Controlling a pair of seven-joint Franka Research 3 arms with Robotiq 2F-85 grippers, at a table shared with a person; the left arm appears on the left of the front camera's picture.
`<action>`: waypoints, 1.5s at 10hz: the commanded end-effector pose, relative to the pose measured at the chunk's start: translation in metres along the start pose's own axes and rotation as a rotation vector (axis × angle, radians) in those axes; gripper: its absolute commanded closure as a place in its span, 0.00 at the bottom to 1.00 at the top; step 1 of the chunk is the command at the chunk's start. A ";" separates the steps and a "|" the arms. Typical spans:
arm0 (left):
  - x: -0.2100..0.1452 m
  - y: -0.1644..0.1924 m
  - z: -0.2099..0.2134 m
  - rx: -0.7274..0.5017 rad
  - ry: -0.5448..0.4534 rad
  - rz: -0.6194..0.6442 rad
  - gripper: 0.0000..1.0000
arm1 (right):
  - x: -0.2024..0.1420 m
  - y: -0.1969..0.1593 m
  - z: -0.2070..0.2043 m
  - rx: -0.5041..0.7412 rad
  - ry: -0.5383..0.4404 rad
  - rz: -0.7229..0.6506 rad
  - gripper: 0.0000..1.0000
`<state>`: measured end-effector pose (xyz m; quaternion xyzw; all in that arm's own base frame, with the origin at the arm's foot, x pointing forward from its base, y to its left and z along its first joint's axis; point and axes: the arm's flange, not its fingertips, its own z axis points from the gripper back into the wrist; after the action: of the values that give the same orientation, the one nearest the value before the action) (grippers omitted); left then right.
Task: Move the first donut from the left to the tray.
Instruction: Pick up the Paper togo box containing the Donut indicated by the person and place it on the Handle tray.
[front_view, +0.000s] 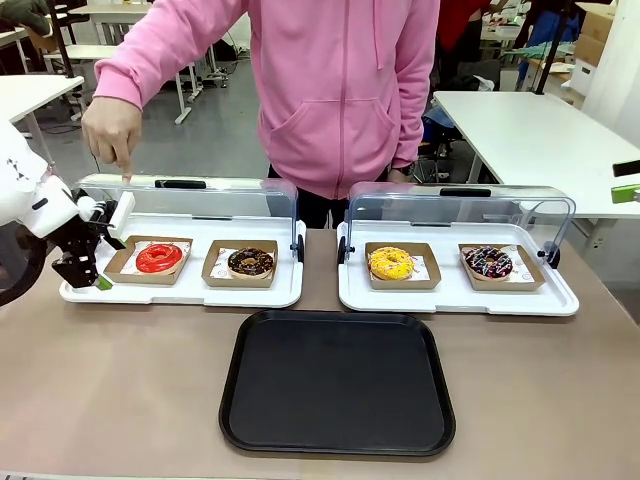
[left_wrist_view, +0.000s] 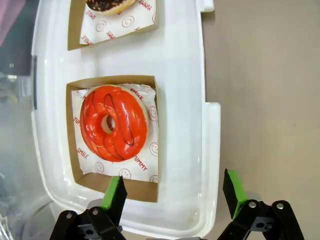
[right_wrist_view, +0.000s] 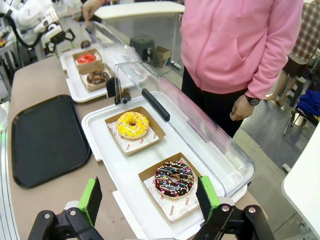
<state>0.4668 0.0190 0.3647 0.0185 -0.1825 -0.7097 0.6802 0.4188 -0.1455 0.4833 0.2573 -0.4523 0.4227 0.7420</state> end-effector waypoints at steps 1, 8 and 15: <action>0.002 -0.003 0.006 -0.011 -0.013 0.002 0.00 | 0.001 -0.001 -0.002 -0.007 -0.029 0.011 0.00; -0.018 0.034 -0.028 0.023 0.045 -0.007 0.00 | 0.001 -0.001 -0.002 -0.007 -0.029 0.011 0.00; -0.029 0.041 -0.047 0.000 0.079 -0.028 0.00 | 0.001 -0.001 -0.002 -0.007 -0.029 0.011 0.00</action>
<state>0.5159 0.0340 0.3300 0.0390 -0.1615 -0.7074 0.6870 0.4188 -0.1456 0.4833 0.2573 -0.4522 0.4226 0.7421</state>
